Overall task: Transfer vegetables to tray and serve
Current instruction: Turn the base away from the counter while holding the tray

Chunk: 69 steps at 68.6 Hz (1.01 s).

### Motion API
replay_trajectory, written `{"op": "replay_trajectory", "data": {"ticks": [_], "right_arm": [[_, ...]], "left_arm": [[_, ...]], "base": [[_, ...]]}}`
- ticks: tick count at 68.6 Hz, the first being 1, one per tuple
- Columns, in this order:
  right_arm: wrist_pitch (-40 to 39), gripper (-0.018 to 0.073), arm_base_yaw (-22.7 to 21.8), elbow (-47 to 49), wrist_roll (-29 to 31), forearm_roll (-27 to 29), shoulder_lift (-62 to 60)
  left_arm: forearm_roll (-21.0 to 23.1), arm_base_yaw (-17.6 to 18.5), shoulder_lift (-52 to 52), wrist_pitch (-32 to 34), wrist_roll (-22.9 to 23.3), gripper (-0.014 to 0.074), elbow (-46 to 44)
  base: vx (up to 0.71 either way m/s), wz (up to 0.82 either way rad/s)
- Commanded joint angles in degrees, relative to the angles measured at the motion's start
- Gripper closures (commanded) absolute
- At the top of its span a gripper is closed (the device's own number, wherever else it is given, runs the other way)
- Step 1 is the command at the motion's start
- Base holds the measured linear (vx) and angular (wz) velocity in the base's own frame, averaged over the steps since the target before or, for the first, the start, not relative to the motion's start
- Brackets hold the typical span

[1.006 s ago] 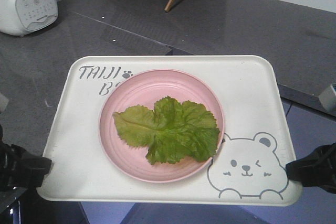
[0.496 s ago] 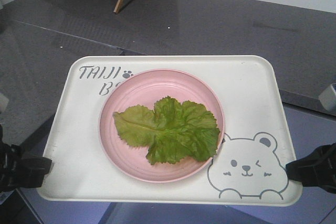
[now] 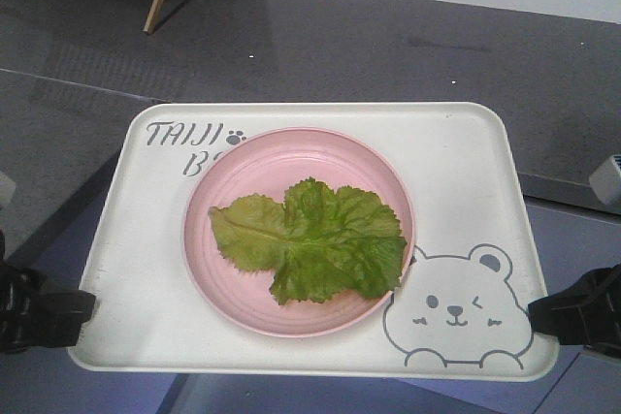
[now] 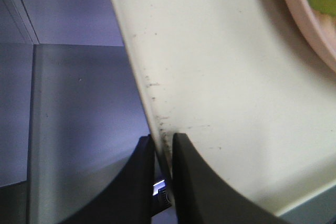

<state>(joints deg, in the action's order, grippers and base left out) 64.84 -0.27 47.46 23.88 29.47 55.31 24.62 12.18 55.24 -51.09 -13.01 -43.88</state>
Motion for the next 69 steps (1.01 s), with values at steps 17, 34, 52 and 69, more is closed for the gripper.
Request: {"op": "replay_trajectory", "data": {"ticks": [17, 34, 52, 69], "right_arm": [[1.03, 0.0561, 0.27, 1.67, 3.24, 4.19, -0.77], [1.03, 0.0561, 0.27, 1.67, 3.24, 4.19, -0.77], [1.08, 0.0561, 0.27, 1.67, 3.24, 4.19, -0.77], [1.08, 0.0561, 0.27, 1.67, 3.24, 4.19, -0.77]], "left_arm": [[2.93, 0.31, -0.87, 3.25, -1.81, 0.0603, -1.65], [2.93, 0.31, -0.87, 3.25, -1.81, 0.0603, -1.65], [2.93, 0.31, -0.87, 3.25, -1.81, 0.0603, -1.65], [2.93, 0.31, -0.87, 3.25, -1.81, 0.0603, -1.65]], "base": [[0.06, -0.23], [0.07, -0.25], [0.08, -0.2], [0.07, -0.14]]}}
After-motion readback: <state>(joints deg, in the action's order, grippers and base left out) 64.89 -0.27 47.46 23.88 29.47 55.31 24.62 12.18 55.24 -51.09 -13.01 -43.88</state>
